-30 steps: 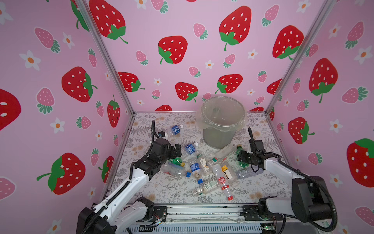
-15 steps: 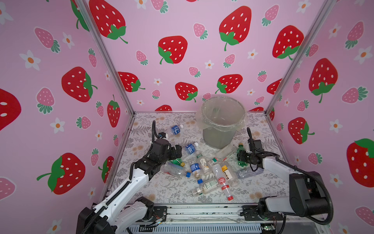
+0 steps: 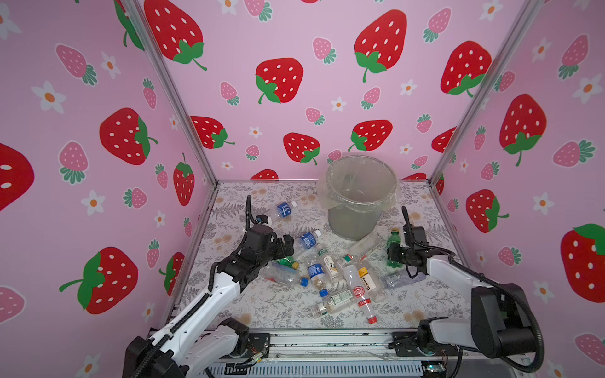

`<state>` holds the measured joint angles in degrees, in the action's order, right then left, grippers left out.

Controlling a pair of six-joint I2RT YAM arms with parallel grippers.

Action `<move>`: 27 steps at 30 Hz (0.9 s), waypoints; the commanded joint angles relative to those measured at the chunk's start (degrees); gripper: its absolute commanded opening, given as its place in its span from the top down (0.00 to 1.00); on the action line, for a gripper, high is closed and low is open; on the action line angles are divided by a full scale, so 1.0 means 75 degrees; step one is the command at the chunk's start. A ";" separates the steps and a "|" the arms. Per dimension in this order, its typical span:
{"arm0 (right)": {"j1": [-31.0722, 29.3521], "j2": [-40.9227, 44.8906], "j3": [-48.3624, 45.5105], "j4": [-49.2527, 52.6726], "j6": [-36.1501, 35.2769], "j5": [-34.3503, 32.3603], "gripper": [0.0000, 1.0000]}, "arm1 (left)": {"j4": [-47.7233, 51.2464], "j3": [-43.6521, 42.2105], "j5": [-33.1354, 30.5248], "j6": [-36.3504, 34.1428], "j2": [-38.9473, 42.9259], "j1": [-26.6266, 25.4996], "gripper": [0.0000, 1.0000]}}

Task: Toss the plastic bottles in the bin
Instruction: 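Close the right gripper on the Sprite bottle and lift it upright, then carry the Sprite bottle over the bin and release it with the right gripper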

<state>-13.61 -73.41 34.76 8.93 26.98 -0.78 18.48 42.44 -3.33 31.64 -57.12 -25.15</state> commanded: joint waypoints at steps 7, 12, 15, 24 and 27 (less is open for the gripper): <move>-0.0022 0.2732 -0.0066 0.0386 -0.0114 -0.0688 0.56 | 0.0565 0.0045 -0.0070 0.0172 0.0186 -0.0034 0.01; -0.0025 0.4112 -0.0211 0.0331 -0.0394 -0.0674 0.56 | 0.0583 0.0084 -0.0054 0.0223 0.0194 -0.0031 0.01; -0.0023 0.4681 -0.0290 0.0230 -0.0516 -0.0438 0.55 | 0.0572 0.0095 -0.0048 0.0235 0.0173 -0.0031 0.01; -0.0019 0.6500 -0.0897 -0.0744 -0.0679 0.0724 0.55 | 0.0603 0.0145 -0.0057 0.0218 0.0095 -0.0033 0.01; -0.0021 0.6921 -0.1012 -0.1043 -0.0691 0.1030 0.55 | 0.0595 0.0132 -0.0082 0.0197 0.0098 -0.0031 0.01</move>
<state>-13.63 -23.66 27.83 5.50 22.90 3.16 21.30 42.44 -3.40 32.80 -56.45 -25.15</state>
